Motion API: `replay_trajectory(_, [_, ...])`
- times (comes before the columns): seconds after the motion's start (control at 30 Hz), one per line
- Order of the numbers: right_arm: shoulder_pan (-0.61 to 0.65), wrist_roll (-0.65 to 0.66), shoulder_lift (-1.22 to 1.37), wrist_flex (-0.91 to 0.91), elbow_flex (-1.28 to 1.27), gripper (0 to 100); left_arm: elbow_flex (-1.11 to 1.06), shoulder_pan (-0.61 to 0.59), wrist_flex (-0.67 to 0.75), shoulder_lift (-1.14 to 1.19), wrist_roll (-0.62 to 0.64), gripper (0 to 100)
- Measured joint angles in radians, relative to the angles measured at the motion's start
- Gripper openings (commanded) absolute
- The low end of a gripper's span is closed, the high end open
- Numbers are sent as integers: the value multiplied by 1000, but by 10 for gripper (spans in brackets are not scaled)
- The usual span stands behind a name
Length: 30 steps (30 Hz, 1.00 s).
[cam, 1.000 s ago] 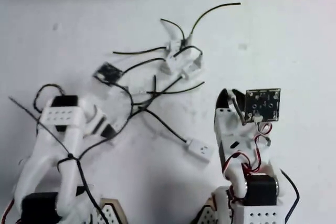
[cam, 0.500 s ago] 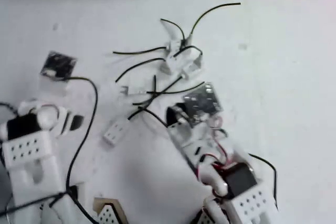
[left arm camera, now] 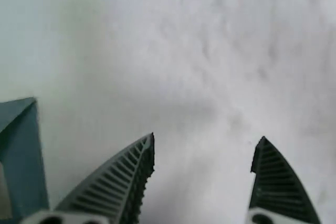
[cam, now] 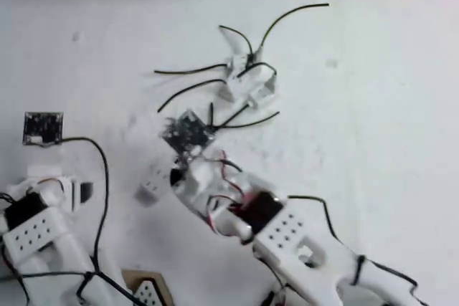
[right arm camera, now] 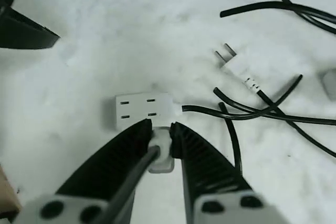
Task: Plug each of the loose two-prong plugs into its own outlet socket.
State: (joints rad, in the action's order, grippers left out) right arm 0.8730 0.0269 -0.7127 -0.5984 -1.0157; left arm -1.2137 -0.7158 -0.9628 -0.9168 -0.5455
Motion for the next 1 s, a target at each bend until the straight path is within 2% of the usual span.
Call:
replay_trajectory(0.27, [80, -8, 206, 210, 5, 17, -127, -2, 101, 0, 0, 298])
replay_trajectory(0.53, [89, -9, 362, 390, 6, 17, -150, -2, 112, 0, 0, 298])
replay_trajectory(0.73, [140, -9, 446, 410, 51, 17, -153, -2, 112, 0, 0, 298])
replay_trajectory(1.0, [146, -11, 499, 416, 78, 17, -153, -2, 112, 0, 0, 298])
